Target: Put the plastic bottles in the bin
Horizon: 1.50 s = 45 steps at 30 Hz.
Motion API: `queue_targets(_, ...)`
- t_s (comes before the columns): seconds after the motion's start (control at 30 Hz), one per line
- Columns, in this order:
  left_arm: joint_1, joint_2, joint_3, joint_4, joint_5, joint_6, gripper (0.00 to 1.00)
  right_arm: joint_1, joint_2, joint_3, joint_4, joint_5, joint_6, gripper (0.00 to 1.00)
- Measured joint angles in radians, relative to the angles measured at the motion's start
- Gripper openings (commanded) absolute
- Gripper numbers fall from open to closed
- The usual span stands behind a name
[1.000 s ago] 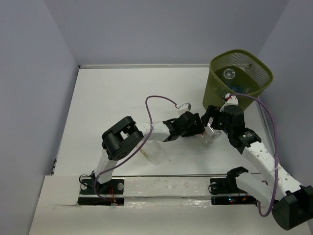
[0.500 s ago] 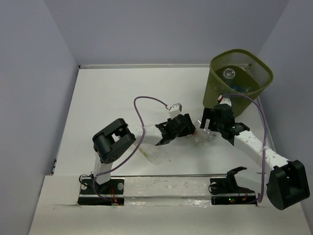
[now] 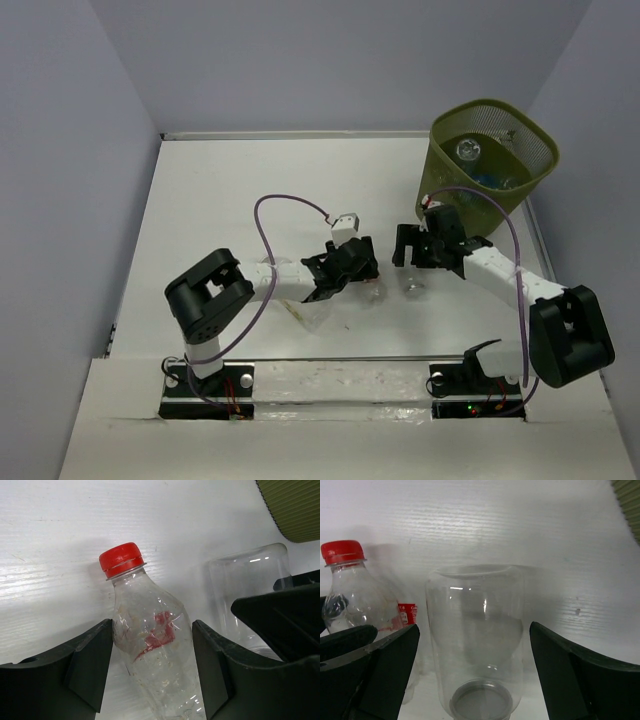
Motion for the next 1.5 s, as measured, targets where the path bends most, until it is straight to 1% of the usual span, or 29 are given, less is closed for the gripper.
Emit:
queue_targets(0.07,0.0,-0.005,-0.003,0.0,-0.007,0.008,0.52,0.0,0.01,0.0,0.0,-0.039,-0.007,0.89)
queue_targets(0.1,0.0,-0.01,-0.009,-0.001,-0.011,0.013,0.52,0.0,0.015,0.0,0.0,-0.055,-0.011,0.82)
queue_targets(0.13,0.0,-0.017,-0.017,-0.004,-0.015,0.018,0.52,0.0,0.017,0.0,0.0,-0.063,-0.013,0.73)
queue_targets(0.17,0.0,-0.026,-0.022,-0.007,-0.018,0.022,0.52,0.0,0.018,0.0,0.0,-0.069,-0.015,0.73)
queue_targets(0.2,0.0,-0.033,-0.028,-0.012,-0.023,0.027,0.52,0.0,0.018,0.0,0.0,-0.076,-0.018,0.59)
queue_targets(0.27,0.0,-0.057,-0.035,-0.026,-0.034,0.037,0.52,0.0,0.011,0.0,-0.001,-0.08,-0.019,0.53)
queue_targets(0.3,0.0,-0.074,-0.037,-0.035,-0.039,0.043,0.52,0.0,0.003,0.0,-0.002,-0.083,-0.018,0.48)
queue_targets(0.37,0.0,-0.102,-0.037,-0.041,-0.046,0.054,0.52,0.0,-0.035,0.0,-0.006,-0.084,-0.015,0.45)
queue_targets(0.57,0.0,-0.191,-0.037,-0.044,-0.063,0.078,0.52,0.007,-0.272,0.03,-0.043,-0.105,-0.005,0.43)
queue_targets(0.7,0.0,-0.225,-0.037,-0.053,-0.063,0.086,0.51,0.007,-0.368,0.145,-0.069,-0.113,-0.002,0.43)
queue_targets(0.73,0.0,-0.233,-0.037,-0.056,-0.063,0.087,0.49,0.007,-0.384,0.191,-0.08,-0.111,-0.003,0.43)
queue_targets(0.77,0.0,-0.24,-0.037,-0.058,-0.063,0.089,0.48,0.007,-0.388,0.257,-0.091,-0.102,-0.007,0.43)
queue_targets(0.8,0.0,-0.247,-0.037,-0.061,-0.063,0.09,0.48,0.007,-0.387,0.283,-0.09,-0.095,-0.012,0.43)
queue_targets(0.83,0.0,-0.254,-0.037,-0.063,-0.063,0.093,0.48,0.007,-0.378,0.369,-0.088,-0.071,-0.022,0.43)
queue_targets(0.87,0.0,-0.265,-0.037,-0.066,-0.063,0.096,0.48,0.007,-0.371,0.405,-0.092,-0.053,-0.03,0.43)
queue_targets(0.9,0.0,-0.28,-0.037,-0.067,-0.063,0.101,0.48,0.007,-0.343,0.497,-0.084,-0.004,-0.05,0.43)
queue_targets(1.0,0.0,-0.315,-0.035,-0.073,-0.064,0.111,0.48,0.004,-0.266,0.663,-0.074,0.108,-0.106,0.43)
queue_targets(1.07,0.0,-0.336,-0.031,-0.08,-0.064,0.12,0.48,-0.035,-0.196,0.765,-0.056,0.187,-0.138,0.43)
queue_targets(1.17,0.0,-0.366,-0.003,-0.1,-0.064,0.139,0.49,-0.133,-0.14,0.797,-0.038,0.261,-0.155,0.46)
queue_targets(1.2,0.0,-0.37,0.01,-0.103,-0.064,0.145,0.49,-0.168,-0.124,0.797,-0.04,0.279,-0.159,0.51)
queue_targets(1.23,0.0,-0.373,0.025,-0.107,-0.066,0.151,0.49,-0.2,-0.107,0.797,-0.04,0.299,-0.161,0.7)
queue_targets(1.27,0.0,-0.375,0.048,-0.108,-0.067,0.161,0.49,-0.233,-0.082,0.796,-0.04,0.322,-0.163,0.87)
queue_targets(1.3,0.0,-0.375,0.072,-0.114,-0.069,0.171,0.49,-0.252,-0.069,0.793,-0.04,0.332,-0.163,0.99)
queue_targets(1.4,0.0,-0.375,0.138,-0.121,-0.076,0.203,0.49,-0.29,-0.046,0.76,-0.052,0.353,-0.158,1.0)
queue_targets(1.5,0.0,-0.368,0.233,-0.126,-0.085,0.245,0.49,-0.296,-0.071,0.716,-0.065,0.322,-0.129,0.99)
